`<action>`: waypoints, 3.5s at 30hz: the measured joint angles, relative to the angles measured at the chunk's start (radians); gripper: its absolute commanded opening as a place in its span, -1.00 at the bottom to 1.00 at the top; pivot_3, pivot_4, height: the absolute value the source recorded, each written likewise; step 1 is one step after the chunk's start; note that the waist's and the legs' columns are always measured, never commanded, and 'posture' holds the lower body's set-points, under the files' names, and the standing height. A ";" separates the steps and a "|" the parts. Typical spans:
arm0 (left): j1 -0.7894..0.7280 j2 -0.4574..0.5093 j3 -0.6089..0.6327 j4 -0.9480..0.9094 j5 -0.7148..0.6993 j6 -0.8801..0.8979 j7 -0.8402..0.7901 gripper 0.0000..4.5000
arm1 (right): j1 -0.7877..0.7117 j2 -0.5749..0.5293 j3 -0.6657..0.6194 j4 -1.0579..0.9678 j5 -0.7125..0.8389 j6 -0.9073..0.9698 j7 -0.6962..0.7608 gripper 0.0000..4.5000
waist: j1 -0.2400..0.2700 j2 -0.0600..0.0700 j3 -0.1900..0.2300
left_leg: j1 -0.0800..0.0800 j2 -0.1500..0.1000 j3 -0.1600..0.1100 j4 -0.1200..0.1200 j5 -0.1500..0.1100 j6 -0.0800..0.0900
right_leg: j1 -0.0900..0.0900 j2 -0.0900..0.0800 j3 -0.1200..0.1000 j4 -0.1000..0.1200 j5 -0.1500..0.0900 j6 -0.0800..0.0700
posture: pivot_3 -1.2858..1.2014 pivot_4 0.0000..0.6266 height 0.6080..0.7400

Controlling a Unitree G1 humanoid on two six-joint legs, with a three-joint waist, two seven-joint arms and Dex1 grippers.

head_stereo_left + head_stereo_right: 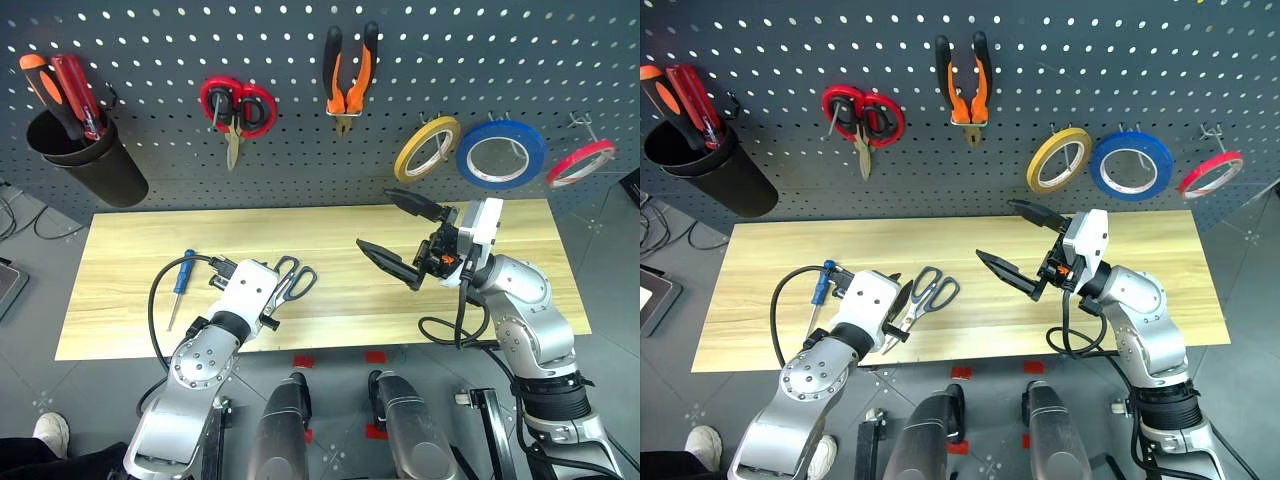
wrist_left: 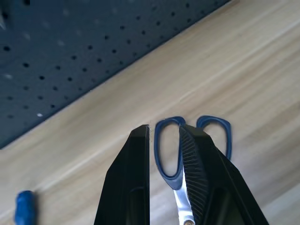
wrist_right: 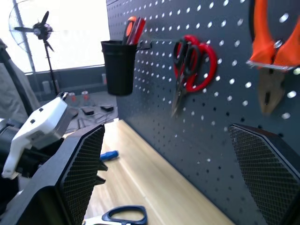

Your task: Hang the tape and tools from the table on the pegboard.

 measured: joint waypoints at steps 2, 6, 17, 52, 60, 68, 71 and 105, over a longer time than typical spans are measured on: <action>-0.014 -0.044 0.026 0.033 -0.025 0.009 0.001 -0.52 | 0.000 0.001 0.000 0.001 -0.010 -0.002 -0.013 1.00 | -0.003 -0.001 -0.007 | 0.000 0.000 0.000 0.000 0.000 0.000 | 0.000 0.000 -0.001 0.001 0.000 0.000 | -0.09 -0.06 1.00; -0.047 -0.056 0.116 0.095 -0.090 0.023 -0.028 -0.37 | 0.006 0.001 0.004 0.000 -0.023 -0.012 -0.023 1.00 | -0.011 -0.004 -0.011 | 0.000 0.001 -0.001 0.000 0.000 0.000 | 0.000 0.001 -0.001 0.003 0.001 -0.001 | -0.10 0.03 1.00; -0.105 0.063 0.143 0.254 -0.232 0.093 -0.270 0.99 | 0.061 -0.022 0.026 -0.078 -0.019 0.088 -0.055 1.00 | -0.018 -0.003 -0.009 | 0.001 0.001 -0.001 0.001 -0.002 0.005 | 0.000 0.001 0.000 0.004 0.000 -0.001 | -0.14 0.31 1.00; -0.198 0.289 0.045 0.369 -0.278 0.232 -0.507 0.99 | 0.200 -0.168 0.110 -0.183 -0.027 0.089 0.098 1.00 | -0.033 0.003 0.057 | 0.003 0.002 0.001 0.003 -0.002 0.005 | -0.001 0.002 0.002 0.007 0.000 -0.001 | -0.17 0.63 1.00; -0.262 0.309 0.027 0.455 -0.275 0.186 -0.551 0.99 | 0.190 -0.164 0.112 -0.176 -0.027 0.092 0.095 1.00 | -0.030 0.005 0.058 | 0.003 0.001 0.001 0.002 -0.001 0.005 | -0.001 0.002 0.002 0.007 0.000 -0.001 | -0.17 0.64 1.00; -0.369 0.314 -0.018 0.584 -0.238 0.101 -0.604 0.99 | 0.175 -0.157 0.119 -0.172 -0.027 0.108 0.075 1.00 | -0.030 0.007 0.059 | 0.003 0.001 0.002 0.002 0.001 0.002 | -0.001 0.002 0.002 0.007 0.000 0.000 | -0.18 0.66 1.00; -0.377 0.324 -0.028 0.591 -0.236 0.100 -0.627 0.71 | 0.175 -0.157 0.119 -0.172 -0.027 0.114 0.069 1.00 | -0.031 0.008 0.060 | 0.003 0.001 0.003 0.002 0.001 0.002 | -0.001 0.002 0.003 0.007 0.000 0.000 | -0.18 0.66 1.00; -0.276 0.265 0.091 0.431 -0.283 0.177 -0.548 -0.76 | 0.117 -0.120 0.109 -0.106 -0.033 0.103 0.050 1.00 | -0.041 0.008 0.061 | 0.002 0.002 0.003 0.001 0.001 0.001 | -0.001 0.001 0.002 0.004 0.000 0.000 | -0.16 0.45 1.00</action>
